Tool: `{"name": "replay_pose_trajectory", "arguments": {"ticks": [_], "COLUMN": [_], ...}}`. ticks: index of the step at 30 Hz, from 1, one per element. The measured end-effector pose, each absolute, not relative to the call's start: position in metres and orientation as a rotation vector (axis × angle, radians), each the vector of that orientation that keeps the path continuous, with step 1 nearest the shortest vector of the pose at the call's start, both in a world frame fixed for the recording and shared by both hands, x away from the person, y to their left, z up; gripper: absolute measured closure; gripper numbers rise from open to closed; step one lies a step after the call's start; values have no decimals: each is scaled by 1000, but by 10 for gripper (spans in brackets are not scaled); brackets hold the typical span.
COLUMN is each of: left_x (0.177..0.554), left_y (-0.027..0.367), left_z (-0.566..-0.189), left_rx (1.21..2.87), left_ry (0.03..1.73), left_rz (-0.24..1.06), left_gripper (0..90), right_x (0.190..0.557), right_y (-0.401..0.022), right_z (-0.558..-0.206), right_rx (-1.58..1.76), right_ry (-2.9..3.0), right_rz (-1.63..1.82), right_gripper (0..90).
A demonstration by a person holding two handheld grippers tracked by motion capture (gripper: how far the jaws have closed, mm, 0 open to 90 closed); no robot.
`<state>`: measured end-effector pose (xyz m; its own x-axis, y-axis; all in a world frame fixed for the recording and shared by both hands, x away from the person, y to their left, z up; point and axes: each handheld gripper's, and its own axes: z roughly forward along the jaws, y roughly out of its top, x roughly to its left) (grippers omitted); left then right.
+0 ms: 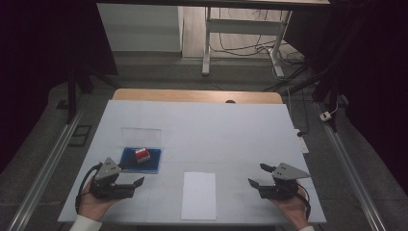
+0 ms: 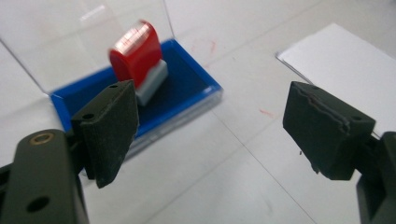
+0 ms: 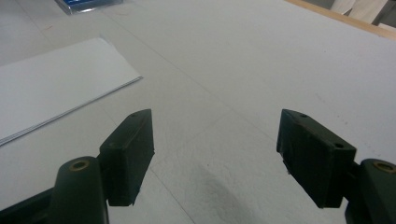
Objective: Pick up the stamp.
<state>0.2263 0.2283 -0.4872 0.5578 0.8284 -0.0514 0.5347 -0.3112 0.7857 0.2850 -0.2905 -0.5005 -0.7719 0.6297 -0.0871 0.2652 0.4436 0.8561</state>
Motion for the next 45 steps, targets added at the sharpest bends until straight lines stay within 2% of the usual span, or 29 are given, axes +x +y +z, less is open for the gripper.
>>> {"name": "replay_pose_trajectory", "arguments": {"ticks": [18,38,45], "left_x": [263,307,323], "left_y": [233,228,228], "left_z": [-464,-450,-455], "left_rx": [2018,2132,2188], "left_ry": [1111,1100,1104], "left_rz": [465,466,429], "left_gripper": [189,210,232], "right_x": [285,285,285], "right_y": [-292,-292,-291], "right_z": [-506,-507,-508], "right_rx": [772,784,786], "right_ry": [2325,2329,2337], "right_rz": [1244,1227,1218], "right_gripper": [288,291,292]}}
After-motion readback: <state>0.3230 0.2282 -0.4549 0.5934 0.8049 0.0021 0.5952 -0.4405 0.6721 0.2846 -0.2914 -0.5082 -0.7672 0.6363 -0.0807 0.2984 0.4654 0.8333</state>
